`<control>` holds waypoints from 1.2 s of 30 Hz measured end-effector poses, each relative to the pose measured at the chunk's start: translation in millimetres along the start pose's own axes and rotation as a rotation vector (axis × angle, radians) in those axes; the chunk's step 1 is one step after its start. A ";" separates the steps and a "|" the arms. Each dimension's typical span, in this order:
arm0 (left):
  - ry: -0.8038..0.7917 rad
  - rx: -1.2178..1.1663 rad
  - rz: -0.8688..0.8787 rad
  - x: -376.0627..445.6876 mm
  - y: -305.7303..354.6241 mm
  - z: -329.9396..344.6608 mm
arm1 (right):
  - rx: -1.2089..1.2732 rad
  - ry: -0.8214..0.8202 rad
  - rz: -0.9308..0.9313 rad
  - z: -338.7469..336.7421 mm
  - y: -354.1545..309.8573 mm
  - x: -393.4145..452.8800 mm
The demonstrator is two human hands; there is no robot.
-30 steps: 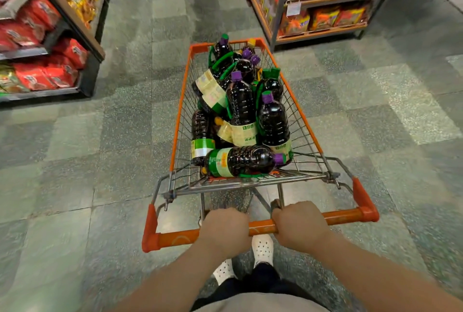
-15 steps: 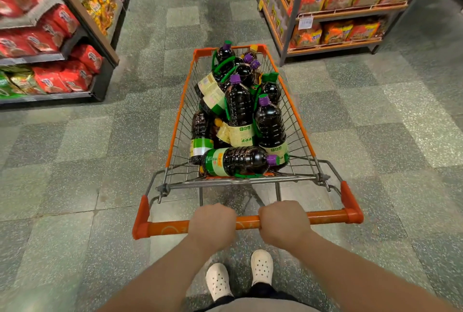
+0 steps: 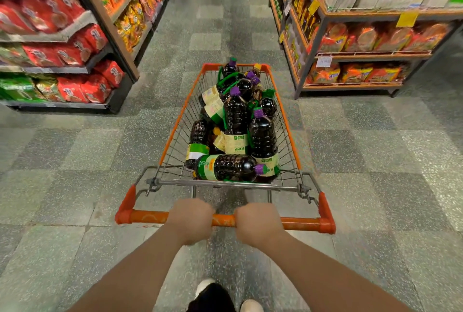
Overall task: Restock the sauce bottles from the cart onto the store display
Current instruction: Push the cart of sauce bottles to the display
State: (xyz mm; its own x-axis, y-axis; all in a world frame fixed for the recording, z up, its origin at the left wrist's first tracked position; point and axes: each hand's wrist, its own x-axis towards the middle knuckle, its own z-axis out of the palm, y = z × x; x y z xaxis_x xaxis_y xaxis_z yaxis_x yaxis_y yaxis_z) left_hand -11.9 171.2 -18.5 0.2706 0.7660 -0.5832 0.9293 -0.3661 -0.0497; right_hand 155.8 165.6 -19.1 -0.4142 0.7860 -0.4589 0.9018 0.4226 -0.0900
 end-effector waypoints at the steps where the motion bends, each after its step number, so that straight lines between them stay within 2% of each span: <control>1: 0.004 -0.007 0.004 7.3 -4.7 -6.4 | -0.003 0.002 0.001 -3.6 3.6 9.8; 9: 0.085 -0.026 0.065 93.5 -49.8 -53.3 | -0.048 0.017 0.083 -45.7 47.6 100.1; 22: 0.143 -0.073 0.157 270.7 -138.3 -183.2 | -0.091 -0.087 0.243 -159.9 138.7 285.1; 36: 0.177 -0.041 0.103 500.1 -227.2 -328.4 | -0.136 -0.004 0.179 -288.5 274.6 496.1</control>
State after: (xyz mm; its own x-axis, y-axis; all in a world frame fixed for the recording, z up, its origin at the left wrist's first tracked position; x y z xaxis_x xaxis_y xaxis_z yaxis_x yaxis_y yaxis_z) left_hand -5.1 811.1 -32.5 0.4012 0.8080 -0.4314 0.9029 -0.4283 0.0376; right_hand 162.5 801.8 -16.5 -0.2485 0.8522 -0.4605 0.9357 0.3341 0.1133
